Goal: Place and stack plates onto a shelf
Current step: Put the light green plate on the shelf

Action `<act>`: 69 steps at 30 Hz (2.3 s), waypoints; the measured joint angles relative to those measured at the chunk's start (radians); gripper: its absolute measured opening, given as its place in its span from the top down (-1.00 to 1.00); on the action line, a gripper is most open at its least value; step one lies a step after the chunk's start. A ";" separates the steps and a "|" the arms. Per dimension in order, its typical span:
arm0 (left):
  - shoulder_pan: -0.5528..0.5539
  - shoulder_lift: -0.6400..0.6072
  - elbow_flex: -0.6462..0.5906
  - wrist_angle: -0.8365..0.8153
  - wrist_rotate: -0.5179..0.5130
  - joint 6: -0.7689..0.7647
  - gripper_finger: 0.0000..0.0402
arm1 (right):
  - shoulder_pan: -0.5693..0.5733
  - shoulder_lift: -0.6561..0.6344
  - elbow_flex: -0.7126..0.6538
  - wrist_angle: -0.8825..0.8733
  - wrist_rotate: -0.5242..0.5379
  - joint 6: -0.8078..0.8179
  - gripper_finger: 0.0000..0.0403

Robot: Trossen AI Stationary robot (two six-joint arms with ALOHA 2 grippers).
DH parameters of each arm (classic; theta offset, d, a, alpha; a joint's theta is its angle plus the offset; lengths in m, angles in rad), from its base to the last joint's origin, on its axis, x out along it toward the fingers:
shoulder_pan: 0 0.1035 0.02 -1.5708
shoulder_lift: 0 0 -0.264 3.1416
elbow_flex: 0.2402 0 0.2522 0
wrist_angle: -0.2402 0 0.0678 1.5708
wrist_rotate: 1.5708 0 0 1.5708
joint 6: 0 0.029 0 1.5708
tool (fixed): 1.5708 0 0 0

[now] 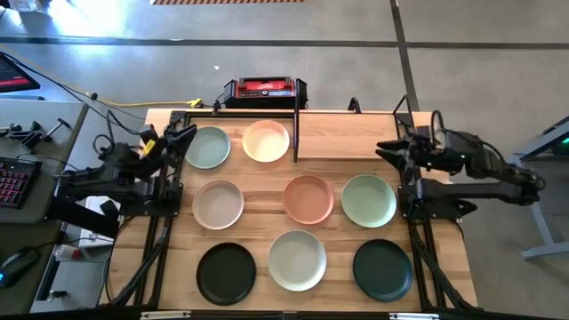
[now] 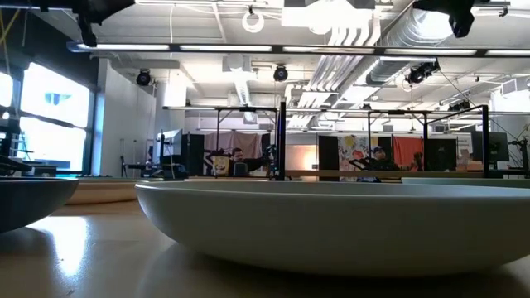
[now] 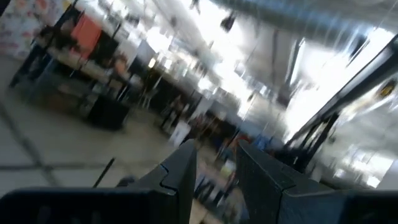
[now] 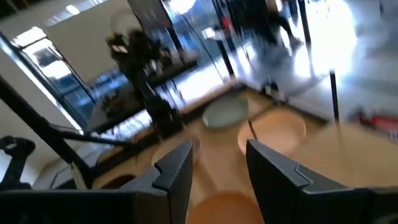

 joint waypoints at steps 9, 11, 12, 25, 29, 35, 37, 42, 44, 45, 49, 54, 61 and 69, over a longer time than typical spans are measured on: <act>0.000 0.125 0.062 -0.204 0.001 -0.157 0.50 | 0.001 0.285 0.225 -0.362 -0.124 0.320 0.29; 0.000 0.143 0.062 -0.225 0.001 -0.174 0.50 | 0.001 0.339 0.247 -0.393 -0.153 0.341 0.29; 0.000 0.150 0.062 -0.236 0.002 -0.182 0.50 | 0.001 0.364 0.252 -0.396 -0.167 0.354 0.29; 0.000 0.157 0.062 -0.335 0.121 -0.193 0.50 | 0.101 0.662 0.257 -0.453 -0.269 0.558 0.29; 0.000 0.157 0.062 -0.352 0.133 -0.194 0.50 | 0.159 0.745 0.257 -0.454 -0.247 0.614 0.29; 0.000 0.157 0.062 -0.372 0.134 -0.199 0.50 | 0.245 0.868 0.257 -0.458 -0.212 0.687 0.29; 0.000 0.157 0.062 -0.370 0.134 -0.199 0.50 | 0.269 0.908 0.257 -0.460 -0.207 0.707 0.29; 0.000 0.157 0.062 -0.370 0.134 -0.199 0.50 | 0.321 1.004 0.257 -0.460 -0.202 0.750 0.29; 0.000 0.157 0.062 -0.370 0.140 -0.199 0.50 | 0.337 1.038 0.257 -0.461 -0.199 0.769 0.29; 0.000 0.157 0.062 -0.370 0.145 -0.199 0.50 | 0.344 1.055 0.257 -0.462 -0.198 0.781 0.29; 0.000 0.157 0.062 -0.370 0.165 -0.199 0.50 | 0.367 1.111 0.257 -0.462 -0.193 0.818 0.29; 0.000 0.157 0.062 -0.370 0.166 -0.199 0.50 | 0.394 1.170 0.257 -0.462 -0.178 0.817 0.29; 0.000 0.157 0.062 -0.370 0.166 -0.199 0.50 | 0.419 1.223 0.257 -0.468 -0.118 0.815 0.29; 0.000 0.157 0.062 -0.370 0.166 -0.199 0.50 | 0.422 1.277 0.257 -0.462 -0.116 0.784 0.29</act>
